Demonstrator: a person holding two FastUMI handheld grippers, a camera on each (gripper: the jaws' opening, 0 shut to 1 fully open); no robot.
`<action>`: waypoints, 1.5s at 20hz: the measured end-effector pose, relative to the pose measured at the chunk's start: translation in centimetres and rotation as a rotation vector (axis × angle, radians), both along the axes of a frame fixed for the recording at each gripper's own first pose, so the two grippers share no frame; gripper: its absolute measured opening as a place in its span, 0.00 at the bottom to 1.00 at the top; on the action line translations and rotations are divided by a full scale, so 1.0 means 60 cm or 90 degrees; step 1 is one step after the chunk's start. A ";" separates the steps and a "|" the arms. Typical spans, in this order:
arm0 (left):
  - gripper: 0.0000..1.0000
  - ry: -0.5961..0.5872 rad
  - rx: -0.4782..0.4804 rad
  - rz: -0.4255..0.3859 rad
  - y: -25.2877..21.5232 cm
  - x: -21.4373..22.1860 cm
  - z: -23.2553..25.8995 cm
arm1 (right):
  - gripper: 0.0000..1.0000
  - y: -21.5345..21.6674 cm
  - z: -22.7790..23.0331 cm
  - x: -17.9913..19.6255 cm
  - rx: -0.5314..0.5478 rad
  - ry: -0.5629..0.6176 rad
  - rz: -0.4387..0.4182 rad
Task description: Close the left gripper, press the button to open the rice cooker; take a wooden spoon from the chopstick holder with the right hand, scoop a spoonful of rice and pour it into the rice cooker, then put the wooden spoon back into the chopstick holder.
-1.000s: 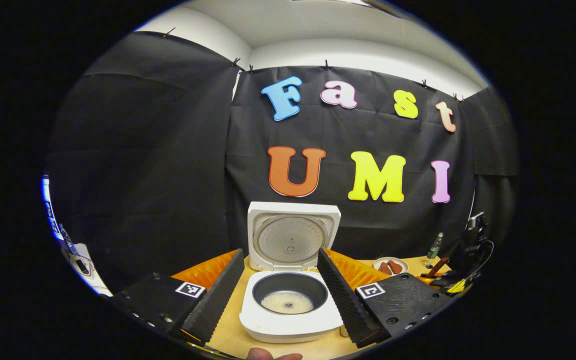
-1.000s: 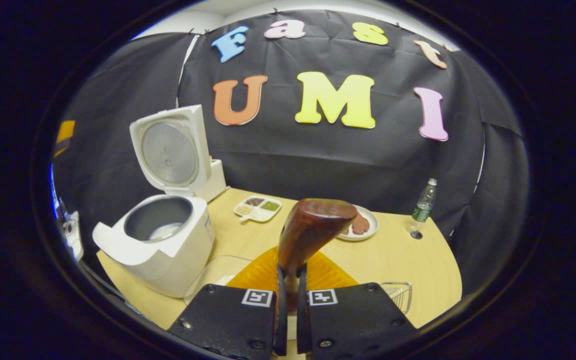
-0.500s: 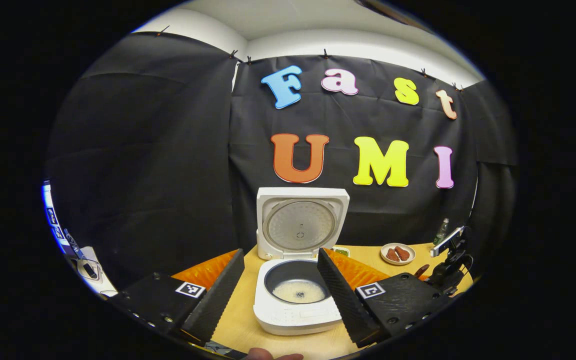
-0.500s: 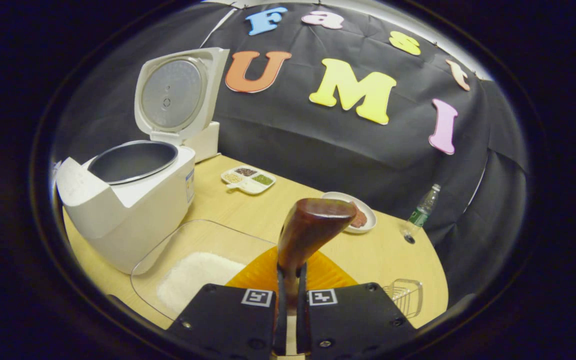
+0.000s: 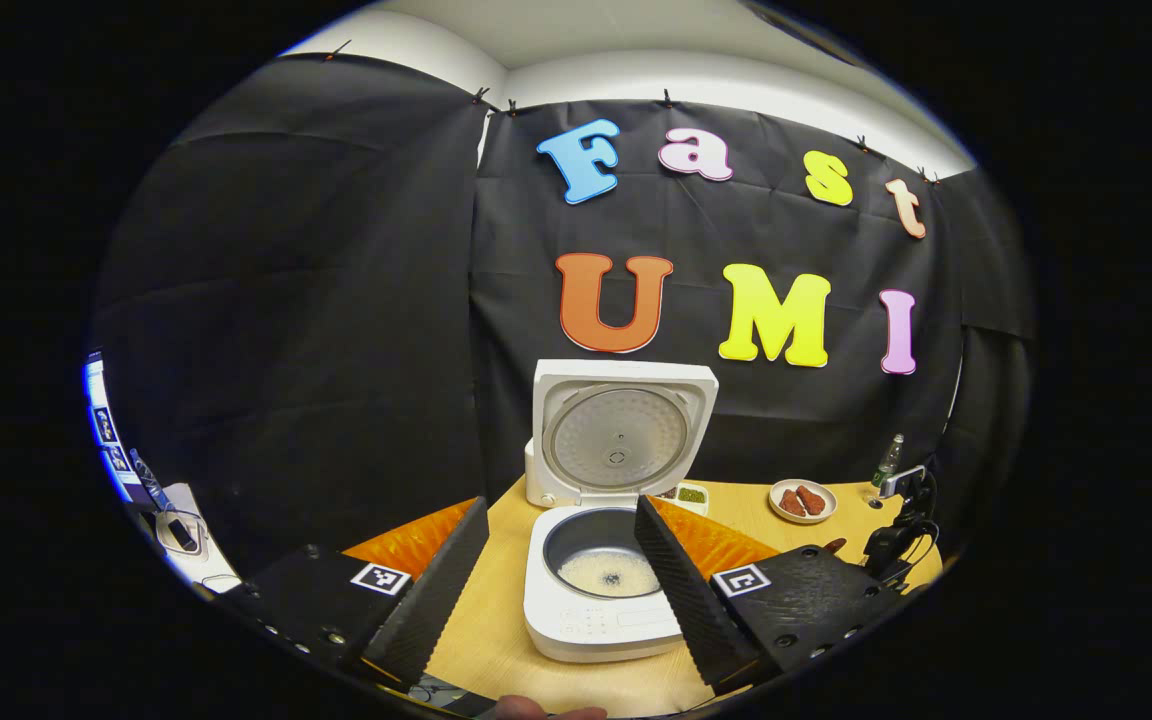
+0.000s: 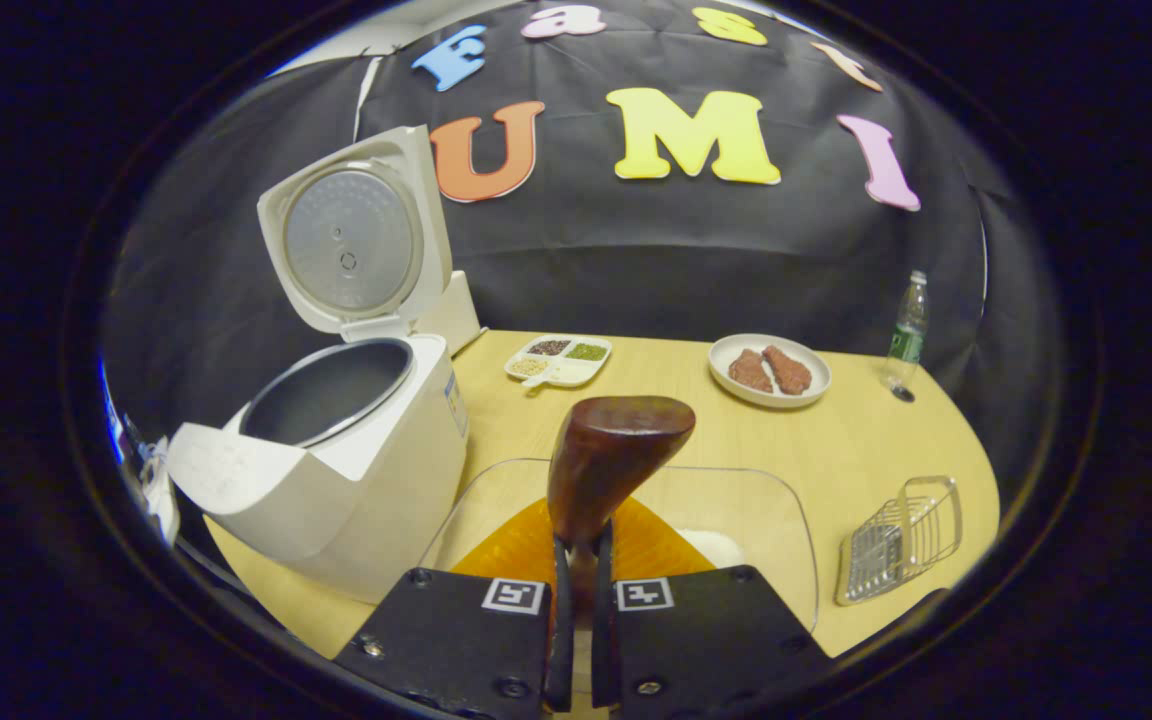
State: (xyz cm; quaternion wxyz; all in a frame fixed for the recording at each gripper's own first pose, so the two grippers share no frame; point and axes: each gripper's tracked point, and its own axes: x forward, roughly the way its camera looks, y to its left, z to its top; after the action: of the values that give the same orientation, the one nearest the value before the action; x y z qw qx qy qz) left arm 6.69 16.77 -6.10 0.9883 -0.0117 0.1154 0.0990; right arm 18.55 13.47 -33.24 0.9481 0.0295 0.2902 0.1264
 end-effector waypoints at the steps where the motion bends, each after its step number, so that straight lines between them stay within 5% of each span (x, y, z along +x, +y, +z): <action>1: 0.94 0.000 0.000 0.002 0.001 -0.003 0.001 | 0.13 -0.001 0.002 -0.002 0.028 0.014 -0.011; 7: 0.94 0.001 0.001 -0.004 -0.015 -0.011 0.011 | 0.13 -0.005 0.018 -0.014 0.199 0.072 -0.085; 14: 0.94 -0.012 0.010 -0.036 -0.047 -0.011 0.034 | 0.13 -0.073 0.003 -0.020 0.408 0.136 -0.230; 25: 0.94 -0.032 0.002 -0.091 -0.104 0.013 0.055 | 0.12 -0.175 0.150 -0.027 0.562 0.060 -0.260; 30: 0.94 -0.069 0.012 -0.086 -0.088 -0.006 0.072 | 0.12 -0.137 0.248 -0.007 0.587 0.030 -0.203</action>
State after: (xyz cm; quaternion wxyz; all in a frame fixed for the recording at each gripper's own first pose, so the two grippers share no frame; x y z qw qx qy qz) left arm 6.30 11.46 -1.80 0.9976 0.0004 0.0610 0.0327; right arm 18.12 5.28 -18.38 0.8371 0.4931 0.2174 0.0941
